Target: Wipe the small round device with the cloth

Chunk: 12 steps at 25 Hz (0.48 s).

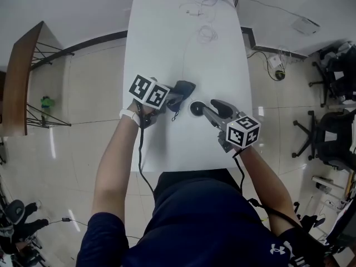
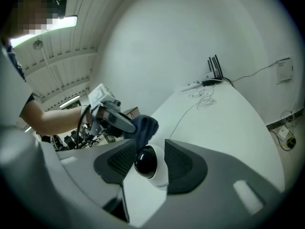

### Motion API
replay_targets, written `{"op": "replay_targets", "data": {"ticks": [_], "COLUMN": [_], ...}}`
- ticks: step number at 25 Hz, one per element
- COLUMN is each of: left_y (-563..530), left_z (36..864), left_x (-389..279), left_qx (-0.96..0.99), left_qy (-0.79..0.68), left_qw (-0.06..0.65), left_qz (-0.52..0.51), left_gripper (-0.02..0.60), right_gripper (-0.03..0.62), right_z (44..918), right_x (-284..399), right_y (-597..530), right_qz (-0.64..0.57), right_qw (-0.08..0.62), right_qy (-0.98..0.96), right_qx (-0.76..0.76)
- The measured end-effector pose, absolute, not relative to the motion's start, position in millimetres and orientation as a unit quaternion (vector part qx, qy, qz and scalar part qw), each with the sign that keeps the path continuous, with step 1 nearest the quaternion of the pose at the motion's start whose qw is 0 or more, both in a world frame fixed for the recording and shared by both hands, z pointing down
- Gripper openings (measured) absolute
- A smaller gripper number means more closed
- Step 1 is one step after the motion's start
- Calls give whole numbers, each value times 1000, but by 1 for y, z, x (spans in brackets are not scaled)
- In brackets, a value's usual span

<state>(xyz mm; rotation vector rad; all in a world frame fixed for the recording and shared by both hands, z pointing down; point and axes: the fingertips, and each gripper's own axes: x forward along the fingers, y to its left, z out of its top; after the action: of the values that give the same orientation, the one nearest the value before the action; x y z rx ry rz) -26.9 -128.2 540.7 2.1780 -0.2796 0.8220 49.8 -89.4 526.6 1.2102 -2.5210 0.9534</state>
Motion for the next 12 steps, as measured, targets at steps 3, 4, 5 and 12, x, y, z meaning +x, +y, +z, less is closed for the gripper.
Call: {"op": "replay_targets", "data": {"ticks": [3, 4, 5, 12], "left_y": [-103, -93, -83, -82], "left_z": [469, 454, 448, 497], "left_x": [-11, -4, 3, 38], "left_qx": [901, 910, 916, 876], "left_qy": [-46, -27, -9, 85], "left_qw": [311, 270, 224, 96], "left_qz": [299, 312, 334, 465], "left_gripper": [86, 86, 86, 86], "right_gripper": [190, 190, 190, 179], "right_z": [516, 513, 512, 514], "right_x": [66, 70, 74, 93], "right_y": [-93, -93, -93, -90], "right_qz": [330, 333, 336, 361], "right_qw": [59, 50, 44, 16], "right_qy": [-840, -838, -835, -814], "right_qx": [426, 430, 434, 454]}}
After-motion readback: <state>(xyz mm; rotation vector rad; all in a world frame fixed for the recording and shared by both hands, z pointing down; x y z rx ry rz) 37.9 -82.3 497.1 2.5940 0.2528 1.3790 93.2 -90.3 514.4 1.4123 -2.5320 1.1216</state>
